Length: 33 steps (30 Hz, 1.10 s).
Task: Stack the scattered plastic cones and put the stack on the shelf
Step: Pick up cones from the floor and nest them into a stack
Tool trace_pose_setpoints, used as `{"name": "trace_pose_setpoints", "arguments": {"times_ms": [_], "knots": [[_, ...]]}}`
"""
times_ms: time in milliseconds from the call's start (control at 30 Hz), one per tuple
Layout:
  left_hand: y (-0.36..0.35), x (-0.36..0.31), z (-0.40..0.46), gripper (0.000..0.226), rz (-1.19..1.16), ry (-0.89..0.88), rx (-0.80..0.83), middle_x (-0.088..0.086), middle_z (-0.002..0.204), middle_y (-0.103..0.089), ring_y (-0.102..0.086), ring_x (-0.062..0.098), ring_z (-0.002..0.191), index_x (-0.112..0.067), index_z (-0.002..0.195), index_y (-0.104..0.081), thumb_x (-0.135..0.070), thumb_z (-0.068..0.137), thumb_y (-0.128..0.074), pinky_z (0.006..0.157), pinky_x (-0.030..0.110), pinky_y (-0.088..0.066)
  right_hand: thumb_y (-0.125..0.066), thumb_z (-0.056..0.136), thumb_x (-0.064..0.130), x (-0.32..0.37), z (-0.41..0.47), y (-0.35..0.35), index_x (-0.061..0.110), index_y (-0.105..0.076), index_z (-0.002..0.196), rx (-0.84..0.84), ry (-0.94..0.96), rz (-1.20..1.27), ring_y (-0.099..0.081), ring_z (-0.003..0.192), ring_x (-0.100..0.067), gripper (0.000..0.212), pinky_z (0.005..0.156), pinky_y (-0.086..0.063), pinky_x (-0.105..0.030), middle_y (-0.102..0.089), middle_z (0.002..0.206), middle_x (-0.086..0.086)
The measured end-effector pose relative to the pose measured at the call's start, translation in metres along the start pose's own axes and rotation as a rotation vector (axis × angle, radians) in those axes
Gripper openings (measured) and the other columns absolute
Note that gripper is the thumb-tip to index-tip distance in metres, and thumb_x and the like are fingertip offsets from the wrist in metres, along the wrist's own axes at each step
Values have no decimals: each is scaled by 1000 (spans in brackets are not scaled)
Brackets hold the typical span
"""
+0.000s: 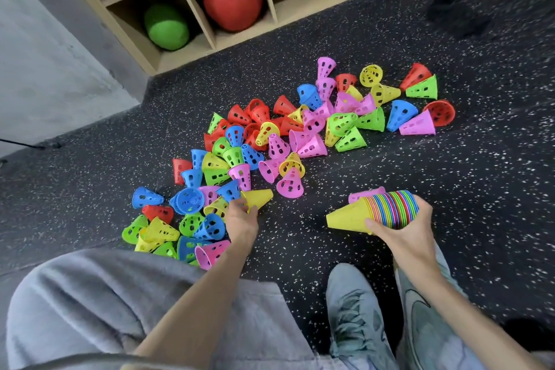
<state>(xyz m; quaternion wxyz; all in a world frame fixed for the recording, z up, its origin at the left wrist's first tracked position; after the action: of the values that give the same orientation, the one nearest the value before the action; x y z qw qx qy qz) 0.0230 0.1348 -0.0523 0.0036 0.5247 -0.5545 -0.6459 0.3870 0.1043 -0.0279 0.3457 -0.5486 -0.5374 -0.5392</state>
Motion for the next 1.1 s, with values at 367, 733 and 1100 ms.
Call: {"name": "trace_pose_setpoints", "arguments": {"times_ms": [367, 733, 1100], "knots": [[11, -37, -54, 13, 70, -513, 190, -3, 98, -69, -64, 10, 87, -12, 109, -69, -7, 100, -61, 77, 19, -50, -91, 71, 18, 13, -10, -4, 26, -35, 123, 7, 71, -38, -55, 99, -12, 77, 77, -40, -14, -54, 117, -5], [-45, -22, -124, 36, 256, -621, 644, 7, 129, -51, -48, 21, 114, -24, 118, -57, -13, 89, -75, 97, 27, -37, -93, 69, 17, 37, -31, 7, 24, -37, 122, -17, 152, -36, -59, 100, -15, 78, 91, -46, -29, -56, 115, -5], [-38, -39, -147, 37, 136, -617, 553, 0, 98, -58, -57, 22, 86, -28, 109, -38, -11, 95, -68, 77, 39, -47, -94, 61, 26, 36, -24, 14, 12, -42, 134, -80, 210, -217, -55, 112, -23, 91, 101, -47, -47, -50, 120, -2]]}}
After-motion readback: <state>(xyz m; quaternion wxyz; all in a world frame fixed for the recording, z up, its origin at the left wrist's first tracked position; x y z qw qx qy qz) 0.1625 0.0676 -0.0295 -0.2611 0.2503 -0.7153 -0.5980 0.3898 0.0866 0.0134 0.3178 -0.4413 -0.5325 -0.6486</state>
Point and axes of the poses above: each hand's wrist, its own z-axis towards the middle knuckle, its own y-axis out of the back of the hand, x = y × z, the point moved 4 cm from there along z, towards the middle knuckle
